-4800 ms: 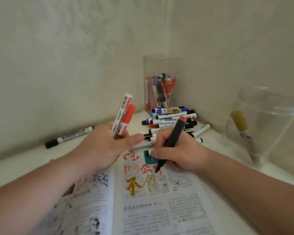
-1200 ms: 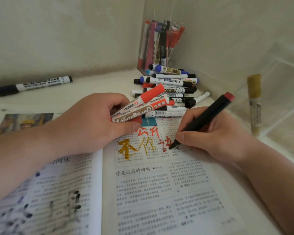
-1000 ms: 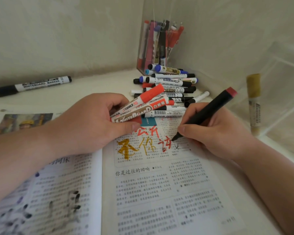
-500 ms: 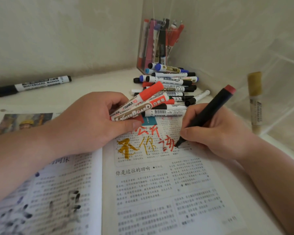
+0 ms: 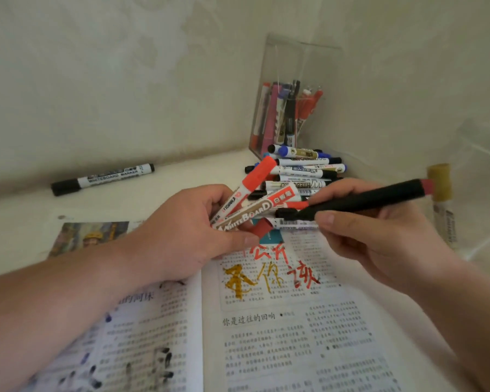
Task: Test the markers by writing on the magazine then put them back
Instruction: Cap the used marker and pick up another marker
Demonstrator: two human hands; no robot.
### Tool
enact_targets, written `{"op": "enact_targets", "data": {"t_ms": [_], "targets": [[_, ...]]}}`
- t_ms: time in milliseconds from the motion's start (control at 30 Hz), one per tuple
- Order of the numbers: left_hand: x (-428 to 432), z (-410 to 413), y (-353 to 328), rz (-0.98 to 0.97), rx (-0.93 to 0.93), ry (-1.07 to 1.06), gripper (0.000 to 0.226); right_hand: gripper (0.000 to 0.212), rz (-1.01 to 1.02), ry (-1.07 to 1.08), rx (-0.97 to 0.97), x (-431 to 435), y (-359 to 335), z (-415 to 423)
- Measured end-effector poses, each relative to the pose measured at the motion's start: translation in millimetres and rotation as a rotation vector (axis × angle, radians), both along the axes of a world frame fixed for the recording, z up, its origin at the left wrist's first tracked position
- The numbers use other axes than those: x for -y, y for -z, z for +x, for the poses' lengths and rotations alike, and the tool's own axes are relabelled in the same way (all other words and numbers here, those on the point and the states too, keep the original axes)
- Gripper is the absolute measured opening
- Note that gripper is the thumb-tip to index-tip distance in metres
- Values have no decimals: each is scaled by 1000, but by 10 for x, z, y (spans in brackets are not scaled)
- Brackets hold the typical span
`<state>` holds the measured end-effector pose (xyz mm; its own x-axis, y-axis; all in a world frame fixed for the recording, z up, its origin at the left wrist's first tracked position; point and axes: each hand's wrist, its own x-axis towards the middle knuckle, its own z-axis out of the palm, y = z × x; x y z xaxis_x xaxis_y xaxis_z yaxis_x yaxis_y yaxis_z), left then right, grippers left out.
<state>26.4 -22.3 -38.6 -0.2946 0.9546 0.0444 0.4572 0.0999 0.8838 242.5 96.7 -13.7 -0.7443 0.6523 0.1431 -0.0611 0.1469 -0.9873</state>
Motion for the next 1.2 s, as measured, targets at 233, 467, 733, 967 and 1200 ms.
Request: {"op": "enact_targets", "data": {"t_ms": [233, 467, 733, 967, 1200], "targets": [[18, -27, -5, 37, 185, 37, 33, 5, 15, -21, 76, -112, -288, -340], [1, -64, 16, 40, 198, 64, 34, 8, 50, -108, 129, -71, -94, -513], [14, -21, -19, 16, 19, 40, 37, 10, 237, -182, 114, 62, -51, -424], [-3, -26, -7, 7, 28, 50, 45, 22, 501, -57, 288, 103, 70, -415], [22, -17, -8, 56, 191, 72, 41, 16, 571, -6, 331, 126, 114, -467]]}}
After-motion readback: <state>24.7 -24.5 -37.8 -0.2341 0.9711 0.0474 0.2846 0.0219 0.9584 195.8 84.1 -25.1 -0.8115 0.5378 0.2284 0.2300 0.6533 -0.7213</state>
